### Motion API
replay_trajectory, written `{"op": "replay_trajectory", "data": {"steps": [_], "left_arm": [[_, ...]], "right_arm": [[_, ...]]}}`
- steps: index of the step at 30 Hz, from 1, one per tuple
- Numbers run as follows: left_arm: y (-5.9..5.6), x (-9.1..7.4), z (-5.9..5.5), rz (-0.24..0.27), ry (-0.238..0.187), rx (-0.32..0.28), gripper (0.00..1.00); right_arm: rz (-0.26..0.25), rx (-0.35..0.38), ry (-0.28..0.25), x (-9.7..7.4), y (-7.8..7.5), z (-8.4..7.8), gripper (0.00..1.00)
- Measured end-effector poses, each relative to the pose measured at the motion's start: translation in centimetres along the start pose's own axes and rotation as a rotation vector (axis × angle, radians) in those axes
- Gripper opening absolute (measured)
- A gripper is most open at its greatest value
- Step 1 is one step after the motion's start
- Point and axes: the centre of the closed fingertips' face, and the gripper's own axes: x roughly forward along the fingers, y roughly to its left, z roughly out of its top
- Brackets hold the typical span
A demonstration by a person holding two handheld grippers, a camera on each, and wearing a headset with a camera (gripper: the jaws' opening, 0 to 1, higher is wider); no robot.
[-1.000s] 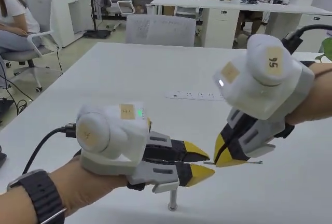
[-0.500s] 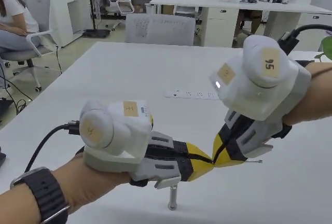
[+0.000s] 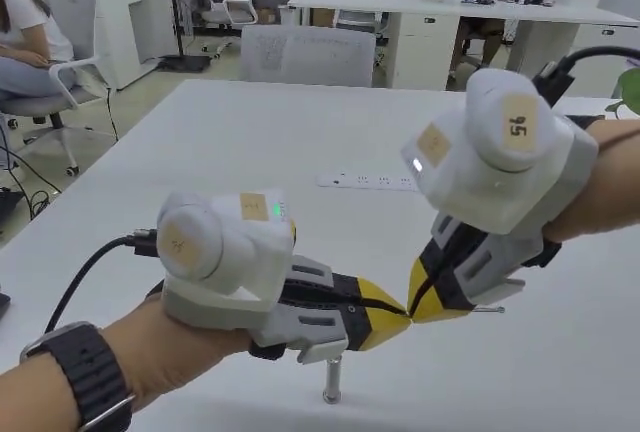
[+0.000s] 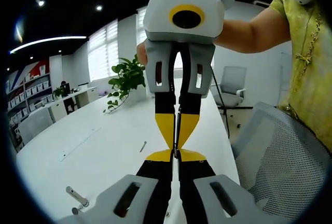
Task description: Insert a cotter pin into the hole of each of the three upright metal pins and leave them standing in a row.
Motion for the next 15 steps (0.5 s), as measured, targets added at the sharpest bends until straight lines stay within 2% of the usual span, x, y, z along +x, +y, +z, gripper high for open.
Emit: {"op": "replay_trajectory", "data": {"steps": [15], "left_arm": [[-0.10, -0.16, 0.03, -0.011, 0.003, 0.012, 0.00]], "right_arm": [[0.001, 0.004, -0.008, -0.02, 0.11, 0.18, 0.02]]}}
